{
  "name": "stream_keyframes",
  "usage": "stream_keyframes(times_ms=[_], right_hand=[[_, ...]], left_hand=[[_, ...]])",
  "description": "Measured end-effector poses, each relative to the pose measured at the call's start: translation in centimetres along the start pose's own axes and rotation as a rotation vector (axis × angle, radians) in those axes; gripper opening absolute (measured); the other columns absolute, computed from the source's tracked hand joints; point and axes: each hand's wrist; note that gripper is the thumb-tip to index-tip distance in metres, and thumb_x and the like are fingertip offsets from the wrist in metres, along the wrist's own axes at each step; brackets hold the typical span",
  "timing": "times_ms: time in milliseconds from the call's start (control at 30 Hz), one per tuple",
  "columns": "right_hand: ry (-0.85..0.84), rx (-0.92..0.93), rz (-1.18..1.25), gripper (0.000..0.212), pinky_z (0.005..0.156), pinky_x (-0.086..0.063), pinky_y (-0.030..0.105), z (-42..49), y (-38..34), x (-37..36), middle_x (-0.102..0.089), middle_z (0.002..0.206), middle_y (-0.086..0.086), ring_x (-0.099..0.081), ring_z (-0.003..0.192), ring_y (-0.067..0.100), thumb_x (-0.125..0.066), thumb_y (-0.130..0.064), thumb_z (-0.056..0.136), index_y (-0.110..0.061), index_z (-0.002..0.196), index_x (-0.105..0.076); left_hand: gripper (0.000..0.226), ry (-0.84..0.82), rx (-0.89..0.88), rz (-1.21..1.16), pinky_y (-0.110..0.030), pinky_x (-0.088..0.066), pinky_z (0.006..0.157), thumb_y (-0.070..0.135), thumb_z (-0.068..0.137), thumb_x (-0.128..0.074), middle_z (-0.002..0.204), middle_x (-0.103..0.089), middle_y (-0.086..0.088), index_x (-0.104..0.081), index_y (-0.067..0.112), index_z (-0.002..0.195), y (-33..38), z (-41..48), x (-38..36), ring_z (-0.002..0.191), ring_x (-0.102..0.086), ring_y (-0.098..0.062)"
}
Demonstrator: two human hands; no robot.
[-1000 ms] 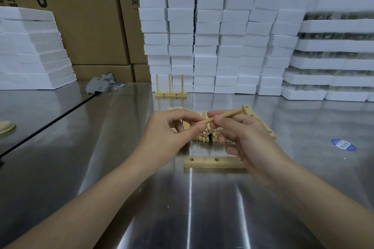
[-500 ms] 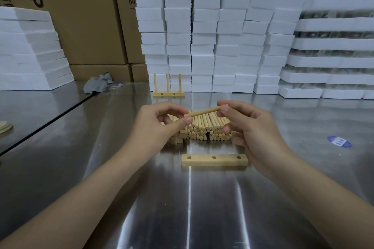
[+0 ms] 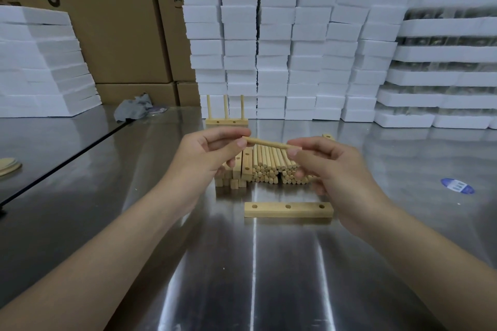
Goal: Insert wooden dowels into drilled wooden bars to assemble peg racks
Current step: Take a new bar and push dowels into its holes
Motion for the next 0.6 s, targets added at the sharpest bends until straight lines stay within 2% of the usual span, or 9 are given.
stream_keyframes(times_ms=[100,200,267,400,467,533,600], right_hand=[[-0.036,-0.033,0.214,0.021,0.042,-0.034,0.017,0.2,-0.2,0.4,-0.076,0.094,-0.003,-0.062,0.065,0.007,-0.082,-0.032,0.087,-0.024,0.106,-0.084],[-0.037,0.009,0.169,0.023,0.044,-0.034,0.018,0.2,-0.3,0.5,-0.074,0.095,-0.002,-0.06,0.064,0.007,-0.074,-0.037,0.093,-0.026,0.111,-0.083],[-0.01,0.03,0.115,0.019,0.045,-0.033,0.018,0.1,-0.3,0.4,-0.074,0.093,-0.002,-0.06,0.063,0.008,-0.067,-0.033,0.102,-0.026,0.109,-0.083],[0.076,0.11,-0.076,0.012,0.043,-0.036,0.012,0.2,-0.5,0.8,-0.08,0.091,-0.002,-0.071,0.065,0.009,-0.073,-0.029,0.099,-0.023,0.1,-0.083],[0.026,0.138,-0.167,0.005,0.045,-0.038,0.008,0.3,-0.4,0.9,-0.081,0.085,0.003,-0.075,0.066,0.012,-0.079,-0.02,0.094,-0.02,0.097,-0.083],[-0.055,0.134,-0.238,0.007,0.051,-0.044,0.008,0.3,0.1,0.6,-0.08,0.078,0.006,-0.077,0.065,0.016,-0.083,-0.012,0.09,-0.018,0.093,-0.081],[-0.136,0.131,-0.295,0.01,0.065,-0.054,0.015,0.1,0.7,0.1,-0.08,0.078,0.005,-0.079,0.069,0.019,-0.085,-0.011,0.088,-0.019,0.09,-0.079]], left_hand=[[0.018,-0.083,-0.014,0.107,-0.014,-0.053,0.064,0.014,0.09,-0.082,0.097,-0.083,-0.002,-0.084,0.024,0.105,0.0,-0.3,-0.2,0.075,-0.073,-0.004],[0.019,-0.162,0.008,0.163,-0.017,-0.058,0.074,0.014,0.084,-0.089,0.095,-0.083,-0.006,-0.084,0.024,0.099,-0.1,-0.4,-0.7,0.092,-0.08,-0.017],[0.018,-0.178,0.017,0.196,-0.019,-0.059,0.077,0.014,0.083,-0.089,0.094,-0.083,-0.007,-0.084,0.023,0.098,-0.3,-0.4,-0.9,0.092,-0.08,-0.019],[0.016,-0.087,0.047,0.117,-0.014,-0.053,0.06,0.011,0.09,-0.082,0.096,-0.083,-0.005,-0.084,0.023,0.1,-0.1,-0.2,-0.4,0.072,-0.071,-0.007],[0.014,-0.01,0.056,0.006,-0.018,-0.048,0.056,0.015,0.09,-0.082,0.095,-0.08,-0.002,-0.084,0.022,0.102,0.1,0.0,0.0,0.068,-0.064,-0.008],[0.023,0.019,0.058,-0.088,-0.022,-0.045,0.057,0.025,0.083,-0.087,0.094,-0.076,-0.002,-0.084,0.021,0.106,0.2,0.1,0.1,0.07,-0.061,-0.01],[0.033,0.014,0.066,-0.124,-0.021,-0.046,0.057,0.03,0.079,-0.091,0.097,-0.076,-0.001,-0.083,0.022,0.11,0.1,0.1,0.1,0.072,-0.061,-0.009]])
Point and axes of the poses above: each hand's wrist, its own z-axis towards the middle knuckle, its own x-axis out of the back of the hand, y = z × x
